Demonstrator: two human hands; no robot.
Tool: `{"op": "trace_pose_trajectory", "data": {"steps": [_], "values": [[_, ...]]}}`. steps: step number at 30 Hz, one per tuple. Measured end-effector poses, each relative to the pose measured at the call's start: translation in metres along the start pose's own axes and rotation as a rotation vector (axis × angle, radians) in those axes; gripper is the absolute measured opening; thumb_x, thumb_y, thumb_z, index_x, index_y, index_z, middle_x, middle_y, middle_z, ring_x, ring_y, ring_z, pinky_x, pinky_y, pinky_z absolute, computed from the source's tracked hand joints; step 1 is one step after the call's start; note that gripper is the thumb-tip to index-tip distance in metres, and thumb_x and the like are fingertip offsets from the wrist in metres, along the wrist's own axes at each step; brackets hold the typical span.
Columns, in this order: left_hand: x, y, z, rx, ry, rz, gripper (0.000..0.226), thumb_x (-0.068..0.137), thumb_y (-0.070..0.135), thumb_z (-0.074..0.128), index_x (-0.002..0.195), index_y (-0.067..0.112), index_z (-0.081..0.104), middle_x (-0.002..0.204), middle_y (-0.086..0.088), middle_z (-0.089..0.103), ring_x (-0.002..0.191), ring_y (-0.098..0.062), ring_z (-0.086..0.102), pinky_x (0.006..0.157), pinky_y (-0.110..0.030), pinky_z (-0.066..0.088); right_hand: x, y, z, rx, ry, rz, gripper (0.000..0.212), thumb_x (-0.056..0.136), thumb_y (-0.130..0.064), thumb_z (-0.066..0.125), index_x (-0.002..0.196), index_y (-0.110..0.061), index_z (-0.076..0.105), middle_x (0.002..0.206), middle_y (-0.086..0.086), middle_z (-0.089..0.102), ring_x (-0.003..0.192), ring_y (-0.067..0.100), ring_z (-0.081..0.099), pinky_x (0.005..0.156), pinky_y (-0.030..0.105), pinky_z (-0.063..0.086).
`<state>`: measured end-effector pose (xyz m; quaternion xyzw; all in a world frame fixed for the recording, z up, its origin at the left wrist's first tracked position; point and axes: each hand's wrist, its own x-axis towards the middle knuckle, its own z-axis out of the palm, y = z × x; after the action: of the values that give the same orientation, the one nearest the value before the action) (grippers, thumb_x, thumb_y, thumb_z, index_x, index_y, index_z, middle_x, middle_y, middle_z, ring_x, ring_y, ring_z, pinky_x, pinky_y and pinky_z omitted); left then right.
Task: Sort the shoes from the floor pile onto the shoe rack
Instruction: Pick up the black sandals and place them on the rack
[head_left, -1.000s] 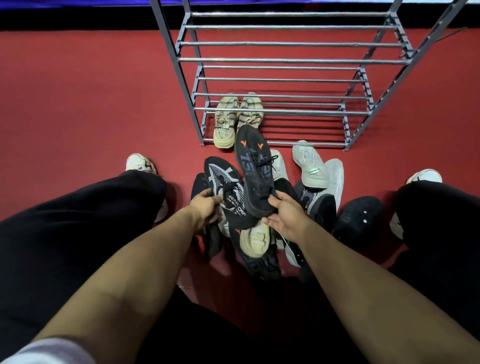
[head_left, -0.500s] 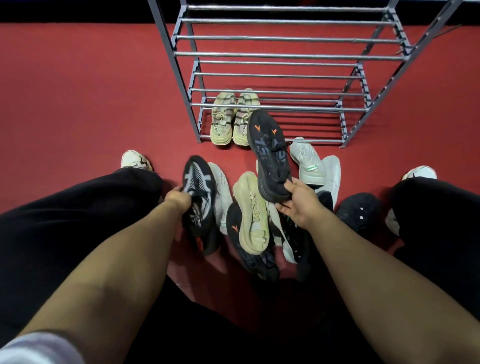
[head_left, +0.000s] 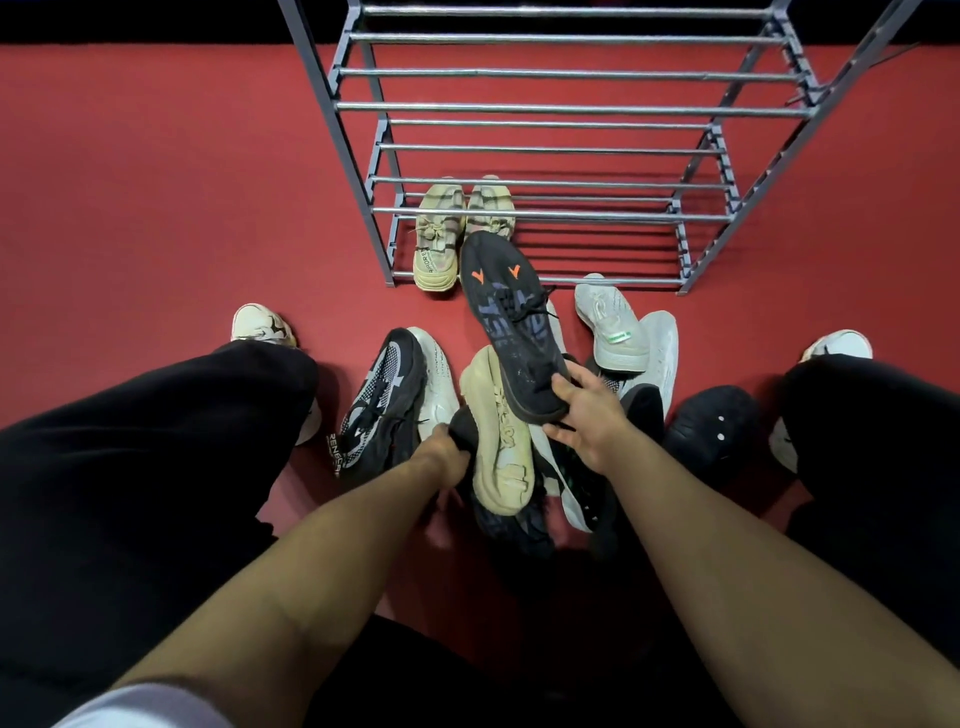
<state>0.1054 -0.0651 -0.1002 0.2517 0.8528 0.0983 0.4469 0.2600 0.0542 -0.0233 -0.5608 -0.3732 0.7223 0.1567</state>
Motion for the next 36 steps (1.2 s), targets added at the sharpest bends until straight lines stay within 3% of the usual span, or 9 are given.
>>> {"op": "trace_pose_trajectory", "data": {"steps": [5, 8, 12, 16, 21, 25, 29, 32, 36], "values": [[0.014, -0.002, -0.012, -0.209, 0.003, -0.054, 0.063, 0.087, 0.023, 0.069, 0.141, 0.008, 0.04, 0.131, -0.012, 0.061, 0.111, -0.032, 0.063, 0.095, -0.038, 0.05, 0.003, -0.002, -0.002, -0.048, -0.001, 0.005, 0.025, 0.099, -0.025, 0.054, 0.12, -0.038, 0.058, 0.119, -0.005, 0.067, 0.109, 0.017, 0.064, 0.077, 0.035, 0.055], [0.022, 0.003, -0.021, -0.25, 0.077, -0.027, 0.036, 0.081, 0.024, 0.075, 0.113, 0.018, 0.061, 0.109, -0.007, 0.072, 0.085, -0.022, 0.069, 0.082, -0.027, 0.052, 0.008, -0.003, -0.002, -0.077, 0.002, -0.002, 0.025, 0.098, -0.026, 0.056, 0.12, -0.036, 0.058, 0.118, -0.006, 0.067, 0.109, 0.016, 0.064, 0.079, 0.036, 0.056], [0.013, 0.014, -0.008, -0.331, -0.005, -0.045, 0.022, 0.087, 0.021, 0.066, 0.098, 0.003, 0.068, 0.093, -0.017, 0.07, 0.074, -0.03, 0.066, 0.076, -0.05, 0.059, 0.01, -0.003, 0.002, -0.102, 0.019, -0.01, 0.032, 0.097, -0.028, 0.057, 0.128, -0.033, 0.058, 0.12, -0.005, 0.067, 0.109, 0.016, 0.064, 0.077, 0.035, 0.055], [0.003, 0.019, -0.008, -0.238, 0.161, 0.03, 0.025, 0.086, 0.019, 0.058, 0.107, 0.005, 0.064, 0.11, -0.017, 0.069, 0.102, -0.031, 0.065, 0.091, -0.037, 0.052, 0.007, -0.005, 0.001, -0.108, 0.023, -0.022, 0.025, 0.097, -0.029, 0.055, 0.121, -0.036, 0.06, 0.117, -0.007, 0.068, 0.107, 0.016, 0.064, 0.072, 0.033, 0.053], [-0.009, 0.035, -0.062, -0.346, 0.473, 0.248, 0.022, 0.088, 0.014, 0.049, 0.107, 0.01, 0.059, 0.11, -0.013, 0.067, 0.103, -0.03, 0.061, 0.093, -0.035, 0.046, 0.005, -0.003, 0.0, -0.121, 0.06, -0.082, 0.028, 0.099, -0.029, 0.051, 0.126, -0.033, 0.058, 0.124, -0.002, 0.065, 0.109, 0.019, 0.062, 0.072, 0.033, 0.053], [-0.007, 0.03, -0.105, -0.366, 0.411, 0.378, 0.028, 0.093, 0.009, 0.05, 0.121, 0.009, 0.058, 0.114, -0.007, 0.066, 0.11, -0.026, 0.061, 0.096, -0.029, 0.045, 0.005, 0.002, 0.005, -0.116, 0.103, -0.097, 0.033, 0.098, -0.027, 0.052, 0.131, -0.029, 0.056, 0.127, 0.003, 0.061, 0.109, 0.023, 0.062, 0.075, 0.039, 0.06], [-0.003, 0.022, -0.091, -0.485, 0.45, 0.26, 0.052, 0.094, 0.02, 0.057, 0.141, 0.008, 0.04, 0.138, -0.012, 0.052, 0.127, -0.027, 0.05, 0.111, -0.033, 0.034, 0.007, 0.001, 0.006, -0.015, 0.098, -0.061, 0.032, 0.1, -0.023, 0.051, 0.132, -0.025, 0.055, 0.129, 0.006, 0.06, 0.109, 0.026, 0.062, 0.064, 0.035, 0.058], [-0.001, 0.005, -0.067, -0.247, 0.462, -0.009, 0.051, 0.094, 0.032, 0.053, 0.134, 0.003, 0.042, 0.139, -0.019, 0.048, 0.128, -0.036, 0.047, 0.105, -0.04, 0.036, 0.007, 0.002, 0.006, 0.022, 0.081, -0.049, 0.031, 0.101, -0.02, 0.05, 0.131, -0.024, 0.054, 0.128, 0.006, 0.06, 0.108, 0.025, 0.063, 0.061, 0.034, 0.057], [-0.004, -0.015, -0.039, -0.062, 0.133, -0.134, 0.055, 0.093, 0.044, 0.054, 0.13, 0.002, 0.054, 0.131, -0.019, 0.059, 0.12, -0.035, 0.056, 0.103, -0.039, 0.044, 0.009, 0.006, 0.007, -0.027, 0.065, -0.061, 0.031, 0.1, -0.02, 0.052, 0.13, -0.026, 0.055, 0.127, 0.005, 0.061, 0.104, 0.022, 0.064, 0.067, 0.036, 0.059]]}}
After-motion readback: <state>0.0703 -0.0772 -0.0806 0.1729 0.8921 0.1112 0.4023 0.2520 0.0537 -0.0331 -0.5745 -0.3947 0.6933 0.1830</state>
